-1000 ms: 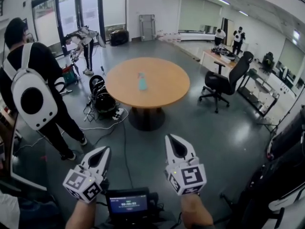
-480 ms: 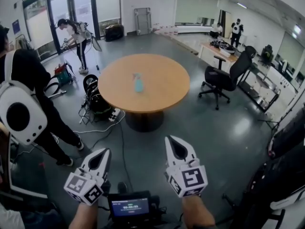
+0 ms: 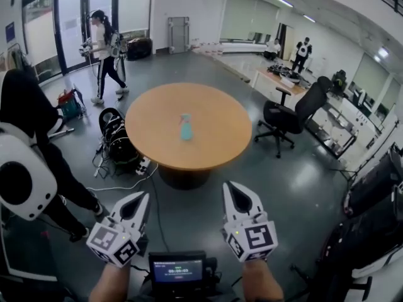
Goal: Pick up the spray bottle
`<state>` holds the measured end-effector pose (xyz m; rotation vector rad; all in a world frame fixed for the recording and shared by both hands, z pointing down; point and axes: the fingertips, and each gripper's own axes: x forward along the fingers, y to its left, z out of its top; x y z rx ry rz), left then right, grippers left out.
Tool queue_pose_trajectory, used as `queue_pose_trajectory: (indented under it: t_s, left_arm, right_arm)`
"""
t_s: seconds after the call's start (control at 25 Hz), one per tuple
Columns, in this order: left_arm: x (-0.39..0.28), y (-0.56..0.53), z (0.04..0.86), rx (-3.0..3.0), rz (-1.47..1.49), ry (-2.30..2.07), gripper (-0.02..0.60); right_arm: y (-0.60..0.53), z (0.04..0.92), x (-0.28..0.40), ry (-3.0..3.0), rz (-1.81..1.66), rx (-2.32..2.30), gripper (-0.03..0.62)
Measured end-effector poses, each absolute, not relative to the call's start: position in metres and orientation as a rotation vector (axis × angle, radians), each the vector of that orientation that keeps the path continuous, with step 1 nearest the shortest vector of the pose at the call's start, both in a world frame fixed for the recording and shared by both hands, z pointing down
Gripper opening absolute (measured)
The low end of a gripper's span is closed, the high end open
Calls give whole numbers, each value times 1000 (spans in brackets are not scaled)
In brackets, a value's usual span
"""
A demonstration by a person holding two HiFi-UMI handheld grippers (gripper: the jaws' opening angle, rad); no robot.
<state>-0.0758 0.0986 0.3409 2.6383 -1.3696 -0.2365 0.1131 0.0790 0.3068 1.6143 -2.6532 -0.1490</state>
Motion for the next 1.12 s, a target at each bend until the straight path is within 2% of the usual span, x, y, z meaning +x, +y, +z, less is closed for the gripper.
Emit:
queue_pose_trajectory:
  t_s: [0.44, 0.8, 1.12]
  left_arm:
    - [-144, 26, 349, 2647, -266, -1284, -2]
    - [-151, -23, 362, 2630, -251, -1239, -2]
    - [-136, -98, 359, 2644, -188, -1307, -2]
  right_arm:
    - [18, 308, 56, -2575, -109, 1700, 12]
    - [-31, 311, 36, -2562, -104, 1668, 12]
    - [-114, 316, 48, -2637, -94, 1641, 12]
